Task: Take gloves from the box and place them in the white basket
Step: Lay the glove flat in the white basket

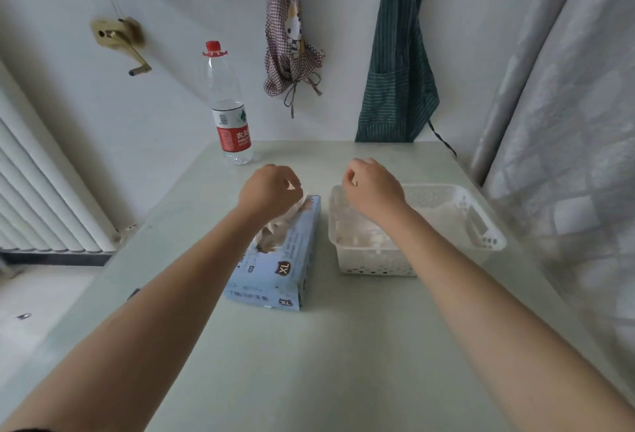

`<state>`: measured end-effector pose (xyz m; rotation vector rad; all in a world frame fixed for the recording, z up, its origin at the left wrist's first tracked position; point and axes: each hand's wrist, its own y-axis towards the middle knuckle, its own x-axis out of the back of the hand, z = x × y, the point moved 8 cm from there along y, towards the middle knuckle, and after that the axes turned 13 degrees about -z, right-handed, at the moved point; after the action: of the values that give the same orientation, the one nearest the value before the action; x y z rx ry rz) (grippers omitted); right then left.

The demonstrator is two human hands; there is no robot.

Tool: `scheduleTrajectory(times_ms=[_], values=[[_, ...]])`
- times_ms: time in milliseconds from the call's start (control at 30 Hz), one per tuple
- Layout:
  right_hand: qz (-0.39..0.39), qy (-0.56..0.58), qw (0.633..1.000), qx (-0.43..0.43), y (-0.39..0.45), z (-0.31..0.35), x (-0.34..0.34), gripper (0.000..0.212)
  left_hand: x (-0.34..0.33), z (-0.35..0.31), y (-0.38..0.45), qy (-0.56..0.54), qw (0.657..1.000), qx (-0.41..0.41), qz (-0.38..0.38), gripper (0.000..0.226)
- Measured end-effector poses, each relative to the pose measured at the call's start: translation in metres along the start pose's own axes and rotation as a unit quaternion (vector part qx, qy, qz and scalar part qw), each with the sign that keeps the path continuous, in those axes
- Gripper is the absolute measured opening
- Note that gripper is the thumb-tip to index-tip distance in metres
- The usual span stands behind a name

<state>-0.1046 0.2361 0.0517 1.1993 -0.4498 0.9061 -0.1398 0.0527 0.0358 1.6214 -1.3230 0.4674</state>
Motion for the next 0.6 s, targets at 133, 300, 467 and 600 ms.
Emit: scheduleTrajectory(times_ms=[133,300,467,600], values=[[0.104,0.046,0.993,0.028,-0.004,0.045,-0.046,0.017,0.007,0.042,-0.016,0.023,0.998,0.027,0.059,0.04],[0.192,0.006,0.981,0.034,-0.015,0.057,-0.082,0.035,0.011,0.057,-0.025,0.005,0.997,0.048,0.055,0.014],[0.132,0.038,0.991,0.006,-0.01,0.052,-0.074,0.027,0.027,0.061,-0.019,-0.068,0.994,0.077,-0.031,0.015],[0.075,0.183,0.977,-0.08,-0.004,0.051,-0.06,0.03,0.035,0.065,-0.018,-0.326,0.924,0.194,-0.044,0.009]])
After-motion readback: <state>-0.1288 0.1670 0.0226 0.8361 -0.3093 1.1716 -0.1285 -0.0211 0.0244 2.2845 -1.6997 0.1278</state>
